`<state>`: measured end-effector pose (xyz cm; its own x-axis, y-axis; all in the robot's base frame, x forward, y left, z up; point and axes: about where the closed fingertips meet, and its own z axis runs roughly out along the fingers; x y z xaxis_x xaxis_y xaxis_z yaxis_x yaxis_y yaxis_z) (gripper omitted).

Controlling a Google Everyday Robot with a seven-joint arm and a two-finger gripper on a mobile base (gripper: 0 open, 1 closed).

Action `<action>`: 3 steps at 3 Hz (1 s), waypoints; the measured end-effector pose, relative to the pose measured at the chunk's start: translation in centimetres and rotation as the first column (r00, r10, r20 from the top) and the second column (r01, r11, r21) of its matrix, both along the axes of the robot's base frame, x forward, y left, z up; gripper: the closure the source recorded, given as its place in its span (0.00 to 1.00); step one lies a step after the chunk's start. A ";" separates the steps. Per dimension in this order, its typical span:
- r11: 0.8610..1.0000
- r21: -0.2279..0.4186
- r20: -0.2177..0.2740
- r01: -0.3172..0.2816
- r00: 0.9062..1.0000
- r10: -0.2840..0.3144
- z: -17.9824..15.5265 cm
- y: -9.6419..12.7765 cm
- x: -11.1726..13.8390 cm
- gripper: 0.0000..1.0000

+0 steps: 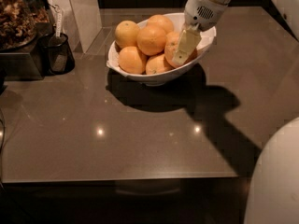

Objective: Pick orange from white bowl

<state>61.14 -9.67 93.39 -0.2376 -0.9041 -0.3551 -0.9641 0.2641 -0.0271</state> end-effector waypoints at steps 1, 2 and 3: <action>1.000 0.000 0.001 0.000 1.000 0.000 0.0 0.0 0.0 1.00; 0.997 0.066 0.091 -0.028 0.996 0.022 2.3 -0.6 -0.8 1.00; 0.981 0.164 0.203 -0.099 0.977 0.064 5.6 -1.2 -2.2 1.00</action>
Offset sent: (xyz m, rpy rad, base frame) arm -0.0342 -0.0207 0.0645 0.1703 -0.2212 0.0720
